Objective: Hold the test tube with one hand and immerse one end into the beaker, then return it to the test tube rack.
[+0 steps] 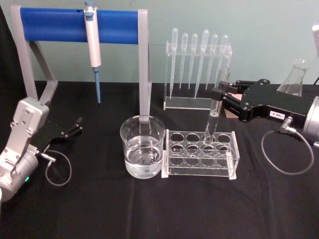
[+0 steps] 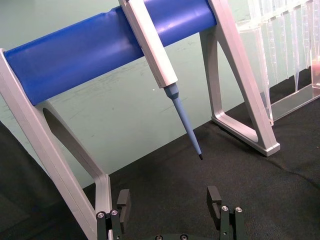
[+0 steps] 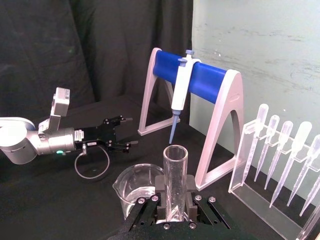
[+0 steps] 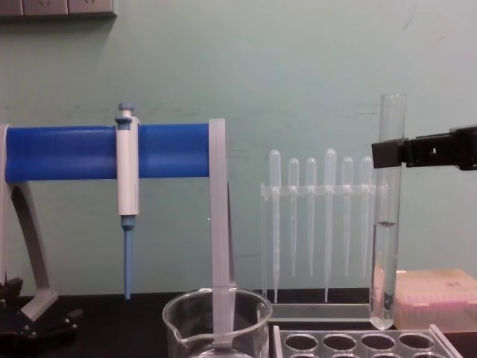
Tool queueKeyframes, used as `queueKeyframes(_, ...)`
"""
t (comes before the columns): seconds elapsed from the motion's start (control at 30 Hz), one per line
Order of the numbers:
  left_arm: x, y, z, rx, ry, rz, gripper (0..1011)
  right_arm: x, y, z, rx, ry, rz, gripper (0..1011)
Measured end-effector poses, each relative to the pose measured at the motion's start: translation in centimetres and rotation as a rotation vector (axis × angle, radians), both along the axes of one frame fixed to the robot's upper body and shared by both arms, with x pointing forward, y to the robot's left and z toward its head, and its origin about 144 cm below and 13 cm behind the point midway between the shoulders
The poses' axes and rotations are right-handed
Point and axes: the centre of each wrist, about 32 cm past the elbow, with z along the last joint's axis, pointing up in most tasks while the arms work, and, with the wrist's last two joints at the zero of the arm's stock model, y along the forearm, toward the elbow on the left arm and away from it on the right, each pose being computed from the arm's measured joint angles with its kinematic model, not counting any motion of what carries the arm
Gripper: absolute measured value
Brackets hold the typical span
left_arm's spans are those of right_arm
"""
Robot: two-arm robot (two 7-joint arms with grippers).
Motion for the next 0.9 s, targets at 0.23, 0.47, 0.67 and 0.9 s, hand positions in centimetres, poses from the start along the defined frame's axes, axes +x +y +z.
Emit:
queueKeyframes(0.23, 0.00, 0.00, 0.00, 0.000, 0.000, 0.000, 1000, 0.00, 0.00, 0.00, 0.000, 0.000, 0.000, 222)
queueKeyframes(0.47, 0.00, 0.00, 0.00, 0.000, 0.000, 0.000, 1000, 0.00, 0.00, 0.00, 0.000, 0.000, 0.000, 222)
queueKeyframes(0.67, 0.00, 0.00, 0.00, 0.000, 0.000, 0.000, 1000, 0.00, 0.00, 0.00, 0.000, 0.000, 0.000, 222)
queueKeyframes(0.9, 0.00, 0.00, 0.00, 0.000, 0.000, 0.000, 1000, 0.00, 0.00, 0.00, 0.000, 0.000, 0.000, 222)
